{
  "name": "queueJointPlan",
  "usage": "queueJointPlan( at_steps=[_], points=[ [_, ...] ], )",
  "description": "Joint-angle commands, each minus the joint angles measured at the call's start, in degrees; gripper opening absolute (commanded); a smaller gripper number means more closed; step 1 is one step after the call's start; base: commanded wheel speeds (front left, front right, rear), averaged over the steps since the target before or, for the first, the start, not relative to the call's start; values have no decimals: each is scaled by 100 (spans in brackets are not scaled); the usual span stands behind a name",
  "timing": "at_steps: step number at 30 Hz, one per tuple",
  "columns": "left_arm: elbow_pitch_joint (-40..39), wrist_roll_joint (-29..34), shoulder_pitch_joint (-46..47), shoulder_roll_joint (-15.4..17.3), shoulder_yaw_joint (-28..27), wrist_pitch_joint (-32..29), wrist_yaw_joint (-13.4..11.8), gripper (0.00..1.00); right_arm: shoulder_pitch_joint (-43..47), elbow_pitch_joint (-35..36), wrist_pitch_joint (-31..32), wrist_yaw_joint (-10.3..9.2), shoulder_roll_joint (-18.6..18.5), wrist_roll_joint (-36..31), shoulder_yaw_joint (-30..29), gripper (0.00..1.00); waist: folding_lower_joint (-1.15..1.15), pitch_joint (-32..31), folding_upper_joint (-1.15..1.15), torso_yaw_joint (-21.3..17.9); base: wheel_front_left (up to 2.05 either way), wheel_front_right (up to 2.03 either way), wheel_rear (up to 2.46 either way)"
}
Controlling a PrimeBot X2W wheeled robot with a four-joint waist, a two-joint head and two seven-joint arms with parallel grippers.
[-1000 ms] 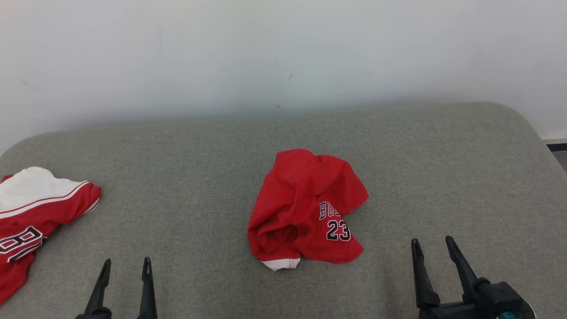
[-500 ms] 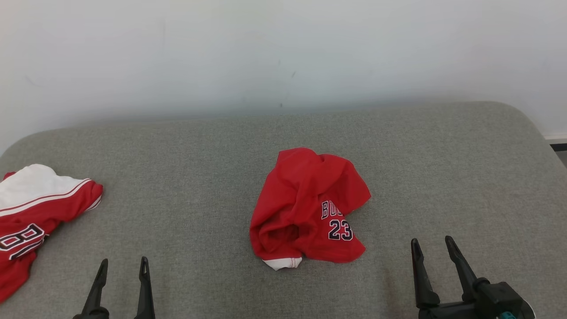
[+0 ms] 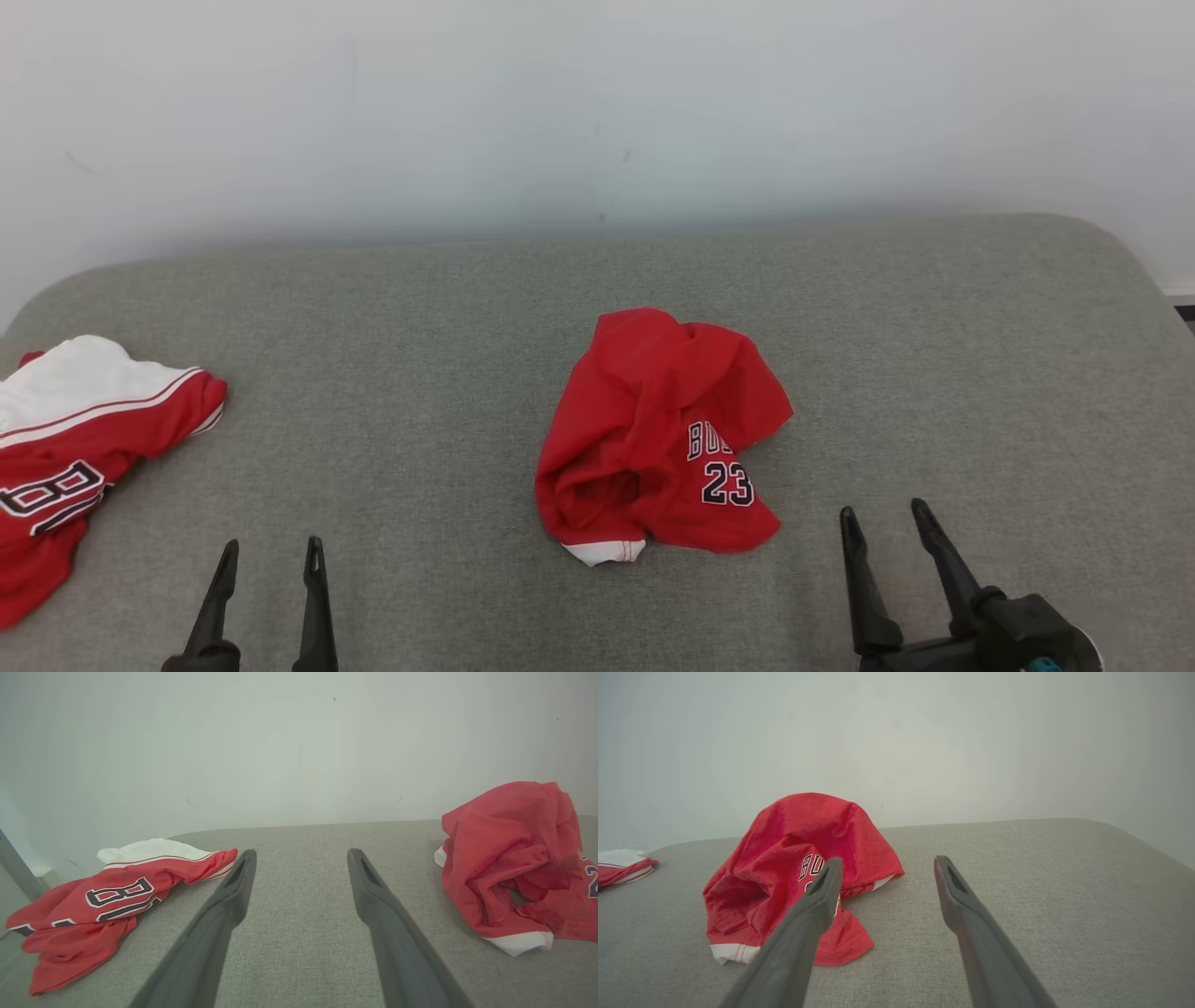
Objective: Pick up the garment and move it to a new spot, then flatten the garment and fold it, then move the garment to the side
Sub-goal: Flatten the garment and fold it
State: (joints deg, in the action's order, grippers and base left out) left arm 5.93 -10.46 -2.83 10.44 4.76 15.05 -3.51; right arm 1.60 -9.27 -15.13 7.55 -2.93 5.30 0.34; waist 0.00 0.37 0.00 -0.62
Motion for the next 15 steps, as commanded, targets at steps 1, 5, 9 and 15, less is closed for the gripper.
queueJointPlan(
  at_steps=[1,5,9,15],
  points=[
    [16,37,112,-30,24,20,26,100,-57,-25,-3,-12,10,10,103,100,0,54,0,96,0,0,0],
    [68,27,223,-70,47,20,60,100,-216,-192,-2,-12,10,-8,582,100,0,136,0,266,0,0,0],
    [116,11,317,-109,38,20,117,100,-487,-611,-3,-12,6,-111,1265,100,0,273,0,433,0,0,0],
    [169,53,431,-172,61,20,175,100,-998,-1413,4,-12,5,-65,1747,100,0,448,0,657,0,0,0]
  ],
)
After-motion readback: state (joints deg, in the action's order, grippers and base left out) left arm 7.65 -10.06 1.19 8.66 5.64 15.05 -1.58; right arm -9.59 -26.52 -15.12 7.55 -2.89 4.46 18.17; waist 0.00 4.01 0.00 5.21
